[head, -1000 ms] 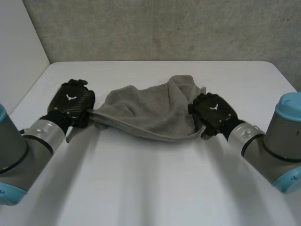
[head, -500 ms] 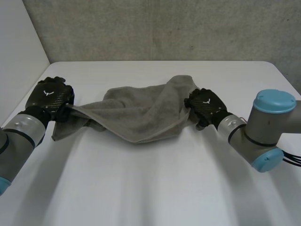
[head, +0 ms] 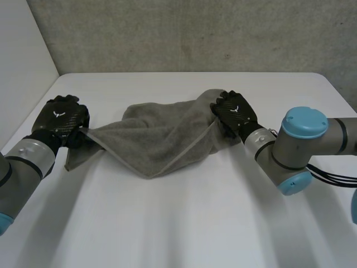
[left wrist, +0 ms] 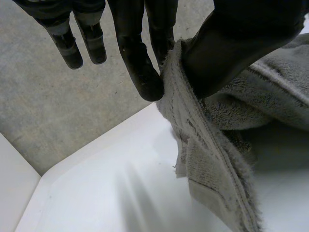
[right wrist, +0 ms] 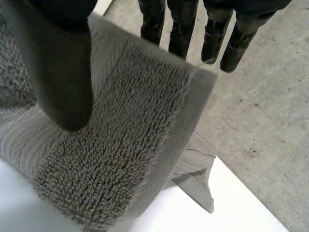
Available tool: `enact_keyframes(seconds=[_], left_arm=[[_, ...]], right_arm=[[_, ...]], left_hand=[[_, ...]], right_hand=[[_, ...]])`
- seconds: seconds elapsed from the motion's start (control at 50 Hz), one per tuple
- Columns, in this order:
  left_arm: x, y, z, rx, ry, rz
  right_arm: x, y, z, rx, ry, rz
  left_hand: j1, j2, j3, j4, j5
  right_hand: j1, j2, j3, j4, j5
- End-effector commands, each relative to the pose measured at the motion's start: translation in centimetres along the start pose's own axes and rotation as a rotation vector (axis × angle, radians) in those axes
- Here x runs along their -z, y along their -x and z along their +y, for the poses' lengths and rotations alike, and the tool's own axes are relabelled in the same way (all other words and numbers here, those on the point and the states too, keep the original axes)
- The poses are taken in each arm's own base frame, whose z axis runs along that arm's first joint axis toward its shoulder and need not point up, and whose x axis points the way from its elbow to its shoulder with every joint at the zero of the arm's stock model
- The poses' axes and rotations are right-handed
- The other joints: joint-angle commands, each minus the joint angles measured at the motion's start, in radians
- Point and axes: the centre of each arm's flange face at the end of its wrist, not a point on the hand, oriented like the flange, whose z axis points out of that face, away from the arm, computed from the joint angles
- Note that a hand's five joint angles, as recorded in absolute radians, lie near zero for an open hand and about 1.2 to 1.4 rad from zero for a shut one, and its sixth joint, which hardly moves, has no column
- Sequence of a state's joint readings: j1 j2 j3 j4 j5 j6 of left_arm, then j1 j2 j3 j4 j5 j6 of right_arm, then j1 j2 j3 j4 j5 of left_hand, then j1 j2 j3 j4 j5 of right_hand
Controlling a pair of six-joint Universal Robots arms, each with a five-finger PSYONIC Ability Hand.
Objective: Fold the towel.
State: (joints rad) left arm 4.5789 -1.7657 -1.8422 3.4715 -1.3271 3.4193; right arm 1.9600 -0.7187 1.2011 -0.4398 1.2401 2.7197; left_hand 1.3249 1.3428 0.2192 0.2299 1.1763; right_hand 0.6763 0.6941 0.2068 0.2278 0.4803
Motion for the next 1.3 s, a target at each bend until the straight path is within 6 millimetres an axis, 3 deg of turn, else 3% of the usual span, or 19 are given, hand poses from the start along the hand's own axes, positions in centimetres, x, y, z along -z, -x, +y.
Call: enact_keyframes(seconds=[0.02,0.14,0.18,0.34,0.46,0.56,0.74,0.86,0.9,0.94,0.96,1.0,1.02,1.04,1.06,1.1,1.12,1.2,1.3], left_arm=[[0.0,0.0,0.0,0.000,0.000,-0.001],[0.0,0.1,0.0,0.001,0.003,-0.005],[0.1,0.1,-0.1,0.000,-0.001,-0.003],[1.2,-0.1,-1.1,0.003,0.014,0.007],[2.5,-0.7,-1.7,0.007,0.040,0.029],[3.6,-1.6,-2.0,0.010,0.069,0.069],[2.3,-1.8,-3.6,-0.013,0.013,0.109],[-1.8,-1.0,-3.6,-0.039,0.000,0.105],[-3.3,-0.8,-4.0,-0.064,-0.025,0.103],[-6.9,0.1,-6.1,-0.141,-0.122,0.078],[-6.9,0.1,-6.1,-0.141,-0.122,0.078],[-8.4,0.5,-7.5,-0.174,-0.190,0.056],[-9.4,0.9,-9.3,-0.201,-0.269,0.032],[-10.0,1.3,-11.4,-0.228,-0.363,0.004],[-10.0,1.3,-11.5,-0.229,-0.364,0.004],[-10.3,2.5,-15.3,-0.261,-0.541,-0.066],[-10.3,2.5,-15.3,-0.261,-0.541,-0.066],[-8.1,3.4,-20.6,-0.293,-0.760,-0.131],[-7.0,4.0,-21.3,-0.294,-0.797,-0.140]], right_arm=[[-0.8,0.0,1.1,0.036,0.008,-0.014],[0.3,-0.6,0.4,0.052,0.073,-0.038],[3.0,-3.0,-3.8,0.051,0.103,-0.056],[9.4,-7.8,-9.0,-0.007,0.170,-0.059],[12.6,-10.0,-10.8,-0.022,0.210,-0.012],[13.8,-9.6,-11.3,-0.002,0.242,-0.041],[12.9,-9.6,-11.0,0.126,0.232,-0.082],[7.5,-11.3,-9.7,0.207,0.141,-0.045],[5.8,-11.9,-10.3,0.255,0.098,-0.002],[2.7,-14.0,-11.8,0.332,0.017,0.131],[2.7,-14.0,-11.8,0.332,0.017,0.131],[0.9,-16.6,-15.8,0.406,-0.108,0.293],[0.9,-16.6,-15.8,0.406,-0.109,0.294],[0.8,-17.9,-18.1,0.426,-0.173,0.366],[1.0,-18.9,-20.2,0.424,-0.233,0.420],[1.4,-19.5,-21.9,0.401,-0.286,0.449],[1.4,-19.5,-21.9,0.401,-0.287,0.449],[2.9,-20.5,-24.3,0.264,-0.368,0.453],[3.7,-19.5,-24.1,0.186,-0.359,0.391]], left_hand=[[0.071,0.053,-0.045,-0.055,0.045],[0.071,0.053,-0.045,-0.055,0.045],[0.071,0.053,-0.045,-0.055,0.045],[0.071,0.053,-0.045,-0.055,0.045],[0.071,0.053,-0.045,-0.055,0.045],[0.071,0.053,-0.045,-0.055,0.045],[0.071,0.053,-0.045,-0.055,0.045],[0.071,0.053,-0.045,-0.055,0.045],[0.071,0.053,-0.045,-0.055,0.045],[0.071,0.053,-0.045,-0.055,0.045],[0.071,0.053,-0.045,-0.055,0.045],[0.071,0.053,-0.045,-0.055,0.045],[0.071,0.053,-0.045,-0.055,0.045],[0.071,0.053,-0.045,-0.055,0.045],[0.071,0.053,-0.045,-0.055,0.045],[0.071,0.053,-0.045,-0.055,0.045],[0.071,0.053,-0.045,-0.055,0.045],[0.071,0.053,-0.045,-0.055,0.045],[0.071,0.053,-0.045,-0.055,0.045]], right_hand=[[0.720,0.702,-0.032,-0.053,0.741],[0.720,0.702,-0.032,-0.053,0.741],[0.720,0.702,-0.032,-0.053,0.741],[0.720,0.702,-0.032,-0.053,0.741],[0.720,0.702,-0.032,-0.053,0.741],[0.720,0.702,-0.032,-0.053,0.741],[0.720,0.702,-0.032,-0.053,0.741],[0.720,0.702,-0.032,-0.053,0.741],[0.720,0.702,-0.032,-0.053,0.741],[0.720,0.702,-0.032,-0.053,0.741],[0.720,0.702,-0.032,-0.053,0.741],[0.720,0.702,-0.032,-0.053,0.741],[0.720,0.702,-0.032,-0.053,0.741],[0.720,0.702,-0.032,-0.053,0.741],[0.720,0.702,-0.032,-0.053,0.741],[0.720,0.702,-0.032,-0.053,0.741],[0.720,0.702,-0.032,-0.053,0.741],[0.720,0.702,-0.032,-0.053,0.741],[0.720,0.702,-0.032,-0.053,0.741]])
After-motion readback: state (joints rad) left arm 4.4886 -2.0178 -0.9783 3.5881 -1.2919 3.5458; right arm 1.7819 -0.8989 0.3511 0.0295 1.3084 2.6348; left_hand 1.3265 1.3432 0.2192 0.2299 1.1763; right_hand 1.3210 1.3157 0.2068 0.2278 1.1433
